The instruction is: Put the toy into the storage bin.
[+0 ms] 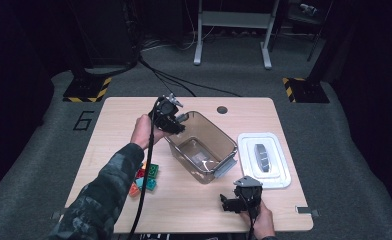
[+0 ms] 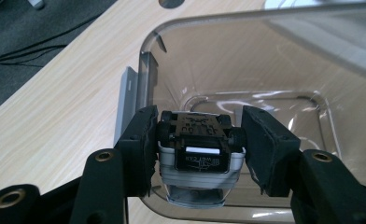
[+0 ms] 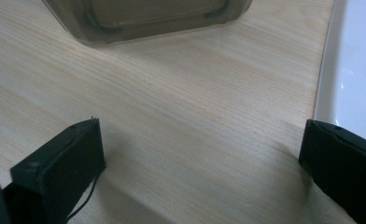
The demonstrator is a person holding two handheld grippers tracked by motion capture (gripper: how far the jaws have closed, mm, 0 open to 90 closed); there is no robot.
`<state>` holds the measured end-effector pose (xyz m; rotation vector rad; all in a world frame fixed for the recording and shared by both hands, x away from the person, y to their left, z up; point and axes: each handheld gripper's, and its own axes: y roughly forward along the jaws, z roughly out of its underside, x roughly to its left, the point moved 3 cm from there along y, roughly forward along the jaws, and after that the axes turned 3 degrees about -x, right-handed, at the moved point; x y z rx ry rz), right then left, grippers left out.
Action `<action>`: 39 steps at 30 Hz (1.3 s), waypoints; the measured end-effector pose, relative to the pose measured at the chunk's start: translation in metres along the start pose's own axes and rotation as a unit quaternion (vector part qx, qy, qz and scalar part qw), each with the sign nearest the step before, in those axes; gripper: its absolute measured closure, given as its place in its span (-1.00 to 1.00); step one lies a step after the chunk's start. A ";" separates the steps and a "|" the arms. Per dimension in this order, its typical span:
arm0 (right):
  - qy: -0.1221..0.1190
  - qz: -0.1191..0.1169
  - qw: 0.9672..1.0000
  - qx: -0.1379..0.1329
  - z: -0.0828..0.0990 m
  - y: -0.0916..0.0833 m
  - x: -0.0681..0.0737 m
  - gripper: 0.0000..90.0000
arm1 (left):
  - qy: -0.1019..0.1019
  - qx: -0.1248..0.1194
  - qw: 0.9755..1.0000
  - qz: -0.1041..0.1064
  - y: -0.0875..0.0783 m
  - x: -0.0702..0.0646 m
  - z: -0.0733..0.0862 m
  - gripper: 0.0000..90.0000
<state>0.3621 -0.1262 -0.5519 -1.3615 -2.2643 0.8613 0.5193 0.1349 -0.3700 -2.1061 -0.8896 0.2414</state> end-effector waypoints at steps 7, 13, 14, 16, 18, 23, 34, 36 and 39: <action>0.000 -0.003 1.000 0.000 0.000 0.000 0.000 -1.00 | 0.003 0.014 1.000 -0.001 0.010 0.000 0.008 0.06; 0.000 -0.003 1.000 0.000 0.000 0.000 0.000 -1.00 | 0.007 0.022 1.000 -0.008 0.014 0.002 0.012 0.06; 0.000 -0.003 1.000 0.000 0.000 0.000 0.000 -1.00 | 0.011 0.026 1.000 -0.009 0.015 0.001 0.012 0.06; 0.000 -0.003 1.000 0.000 0.000 0.000 0.000 -1.00 | 0.017 0.034 0.999 -0.011 0.017 0.001 0.014 0.06; 0.000 -0.003 1.000 0.000 0.000 0.000 0.000 -1.00 | 0.021 0.039 0.999 -0.016 0.019 0.000 0.016 0.06; -0.004 -0.004 1.000 -0.002 0.000 0.000 -0.001 -1.00 | 0.018 0.040 0.999 -0.014 0.022 0.000 0.018 0.05; -0.005 -0.006 1.000 -0.001 0.000 0.000 -0.001 -1.00 | -0.006 0.016 1.000 -0.005 0.004 0.003 0.026 -0.49; -0.005 -0.006 1.000 -0.001 0.000 0.000 -0.001 -1.00 | -0.012 0.006 1.000 -0.004 -0.003 0.003 0.030 -0.55; -0.005 -0.007 1.000 -0.001 0.000 0.000 -0.001 -1.00 | -0.018 -0.009 1.000 -0.006 -0.014 0.002 0.039 -0.61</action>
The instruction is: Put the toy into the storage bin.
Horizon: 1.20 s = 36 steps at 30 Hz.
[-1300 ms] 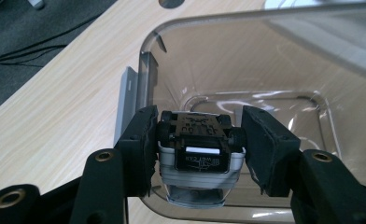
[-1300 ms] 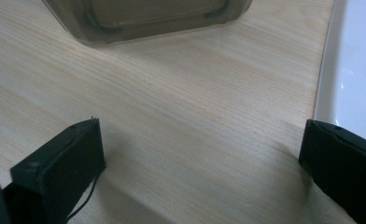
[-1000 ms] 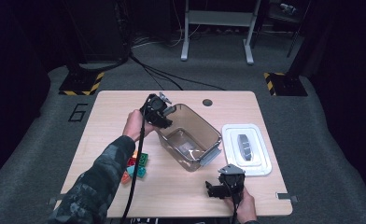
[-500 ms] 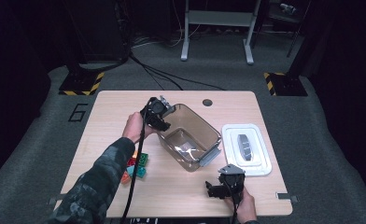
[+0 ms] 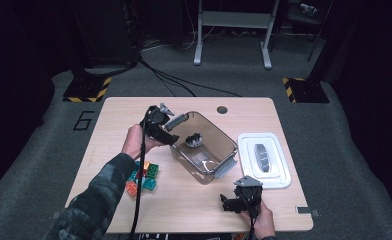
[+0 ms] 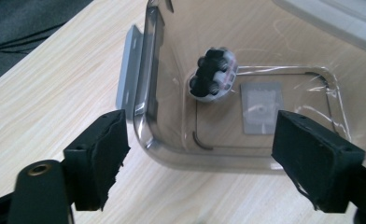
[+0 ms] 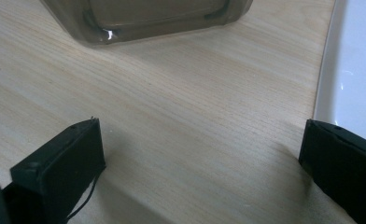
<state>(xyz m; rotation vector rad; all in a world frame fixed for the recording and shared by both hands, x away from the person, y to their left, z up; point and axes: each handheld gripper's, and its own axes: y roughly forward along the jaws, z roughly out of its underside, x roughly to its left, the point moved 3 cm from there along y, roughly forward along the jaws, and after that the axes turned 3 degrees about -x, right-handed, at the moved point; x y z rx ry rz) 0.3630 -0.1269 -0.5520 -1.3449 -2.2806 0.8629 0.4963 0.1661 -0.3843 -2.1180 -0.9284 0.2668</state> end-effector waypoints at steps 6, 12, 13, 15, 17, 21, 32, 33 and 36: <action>-0.006 -0.003 1.000 0.002 0.000 0.000 -0.001 -1.00 | -0.014 -0.017 1.000 -0.002 -0.016 0.001 0.016 -0.66; -0.007 -0.003 1.000 0.002 0.000 0.000 -0.001 -1.00 | -0.025 -0.031 0.999 -0.002 -0.029 0.001 0.035 -0.69; -0.007 -0.003 1.000 0.003 0.000 0.000 -0.001 -1.00 | -0.027 -0.033 0.999 0.000 -0.031 0.000 0.039 -0.69; -0.007 -0.003 1.000 0.002 0.000 0.000 -0.001 -1.00 | -0.030 -0.035 0.999 -0.002 -0.035 0.000 0.047 -0.70; -0.006 -0.003 1.000 0.003 0.000 0.000 -0.001 -1.00 | -0.035 -0.033 0.999 0.000 -0.038 0.000 0.059 -0.69; -0.007 -0.003 1.000 0.002 0.000 0.000 -0.001 -1.00 | -0.041 -0.028 0.999 -0.001 -0.042 0.001 0.079 -0.69; -0.003 -0.002 1.000 0.001 0.000 0.000 -0.001 -1.00 | -0.081 -0.009 0.997 -0.003 -0.044 0.002 0.141 -0.79; -0.003 -0.002 1.000 0.001 0.000 0.000 -0.001 -1.00 | -0.086 -0.010 0.996 -0.003 -0.043 0.002 0.144 -0.80; -0.003 -0.002 1.000 0.001 0.000 0.000 -0.001 -1.00 | -0.090 -0.012 0.996 -0.001 -0.044 0.001 0.155 -0.83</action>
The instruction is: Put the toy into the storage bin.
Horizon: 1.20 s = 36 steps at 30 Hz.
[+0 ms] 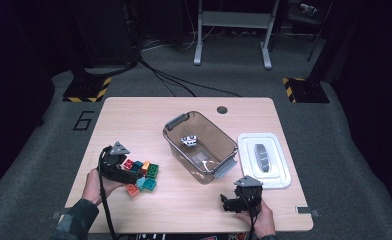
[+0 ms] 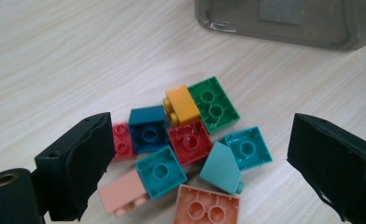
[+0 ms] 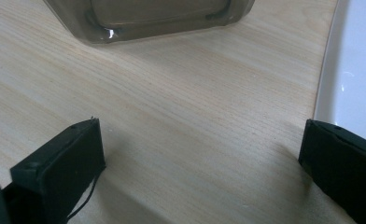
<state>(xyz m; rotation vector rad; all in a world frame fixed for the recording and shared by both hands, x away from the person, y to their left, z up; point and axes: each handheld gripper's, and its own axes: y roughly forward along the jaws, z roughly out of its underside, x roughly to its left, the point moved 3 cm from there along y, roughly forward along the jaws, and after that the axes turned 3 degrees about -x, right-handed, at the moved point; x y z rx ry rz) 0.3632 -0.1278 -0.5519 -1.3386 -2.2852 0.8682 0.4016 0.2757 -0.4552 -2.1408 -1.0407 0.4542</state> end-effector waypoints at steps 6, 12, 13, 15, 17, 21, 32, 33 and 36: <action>0.000 0.000 1.000 0.000 0.000 0.000 0.000 -1.00 | 0.001 0.002 1.000 0.010 0.009 -0.009 0.017 -0.84; 0.000 0.000 1.000 0.000 0.000 0.000 0.000 -1.00 | 0.011 0.027 0.999 0.020 0.027 -0.018 0.029 -0.76; 0.000 0.000 1.000 0.000 0.000 0.000 0.000 -1.00 | 0.015 0.026 0.999 0.016 0.029 -0.019 0.031 -0.68; -0.001 0.000 1.000 0.000 0.000 0.000 0.000 -1.00 | 0.020 0.029 0.999 0.023 0.032 -0.022 0.032 -0.65; 0.000 0.000 1.000 0.000 0.000 0.000 0.000 -1.00 | 0.028 0.032 0.999 0.023 0.033 -0.022 0.033 -0.51; -0.003 -0.001 1.000 0.001 0.000 0.000 0.000 -1.00 | 0.033 0.031 0.999 0.020 0.034 -0.023 0.033 -0.30; -0.004 -0.001 1.000 0.001 0.000 0.000 0.000 -1.00 | 0.057 0.063 0.996 0.016 0.040 -0.023 0.041 0.09; -0.004 -0.001 1.000 0.000 0.000 0.000 0.000 -1.00 | 0.058 0.067 0.996 0.017 0.041 -0.024 0.042 0.11; -0.004 -0.001 1.000 0.000 0.000 0.000 0.000 -1.00 | 0.060 0.063 0.996 0.017 0.043 -0.023 0.044 0.22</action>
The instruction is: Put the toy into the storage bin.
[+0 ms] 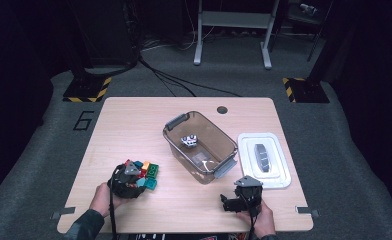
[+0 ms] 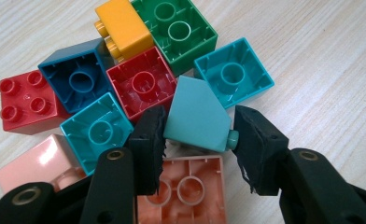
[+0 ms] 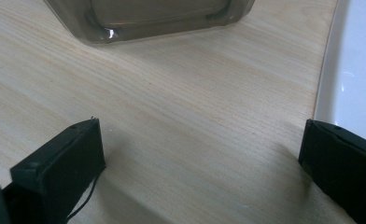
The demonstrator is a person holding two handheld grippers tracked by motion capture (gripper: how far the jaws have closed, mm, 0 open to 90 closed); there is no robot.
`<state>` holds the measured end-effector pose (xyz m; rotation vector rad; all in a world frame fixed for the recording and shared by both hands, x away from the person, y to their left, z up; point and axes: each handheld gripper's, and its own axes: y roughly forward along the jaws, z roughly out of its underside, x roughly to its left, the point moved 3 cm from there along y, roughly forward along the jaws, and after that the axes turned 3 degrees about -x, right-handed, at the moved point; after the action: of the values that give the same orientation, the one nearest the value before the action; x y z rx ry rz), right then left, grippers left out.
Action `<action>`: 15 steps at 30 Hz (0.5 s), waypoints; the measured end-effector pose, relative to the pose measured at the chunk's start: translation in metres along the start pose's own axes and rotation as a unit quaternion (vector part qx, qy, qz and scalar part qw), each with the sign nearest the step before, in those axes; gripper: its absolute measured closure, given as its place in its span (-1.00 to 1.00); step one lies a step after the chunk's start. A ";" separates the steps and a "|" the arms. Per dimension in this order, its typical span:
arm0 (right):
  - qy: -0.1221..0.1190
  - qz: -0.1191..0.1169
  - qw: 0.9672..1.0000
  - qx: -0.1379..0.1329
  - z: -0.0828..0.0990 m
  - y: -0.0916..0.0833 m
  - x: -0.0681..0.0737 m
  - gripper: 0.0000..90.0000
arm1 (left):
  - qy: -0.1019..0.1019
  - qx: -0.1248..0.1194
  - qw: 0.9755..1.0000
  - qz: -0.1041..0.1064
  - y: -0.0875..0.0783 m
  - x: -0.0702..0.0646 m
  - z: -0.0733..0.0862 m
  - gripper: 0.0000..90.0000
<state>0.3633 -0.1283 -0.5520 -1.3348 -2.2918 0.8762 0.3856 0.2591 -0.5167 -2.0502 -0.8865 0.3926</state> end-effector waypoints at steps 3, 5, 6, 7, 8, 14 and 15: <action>0.000 0.000 1.000 0.000 0.000 0.000 0.000 -1.00 | -0.003 0.000 1.000 0.001 0.000 0.001 0.000 0.23; 0.001 0.000 1.000 0.000 0.000 0.000 0.000 -1.00 | -0.001 -0.001 1.000 0.001 -0.001 0.002 0.000 0.24; 0.001 0.000 1.000 0.001 0.000 0.000 0.000 -1.00 | -0.001 -0.003 1.000 0.000 -0.001 0.002 -0.001 0.24; 0.000 0.000 1.000 0.000 0.000 0.000 0.000 -1.00 | -0.001 -0.002 1.000 0.001 -0.003 0.002 -0.001 0.24; 0.000 0.000 1.000 0.000 0.000 0.000 0.000 -1.00 | -0.004 -0.006 1.000 0.002 -0.003 0.002 -0.001 0.24; 0.001 -0.005 1.000 -0.001 0.000 0.001 -0.001 -1.00 | -0.009 -0.019 1.000 0.006 -0.013 0.005 -0.006 0.24; -0.001 -0.008 1.000 -0.001 0.000 0.000 -0.001 -1.00 | -0.011 -0.019 1.000 0.006 -0.014 0.004 -0.006 0.24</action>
<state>0.3643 -0.1289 -0.5519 -1.3163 -2.3018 0.8711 0.3860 0.2641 -0.5014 -2.0912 -0.9018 0.4087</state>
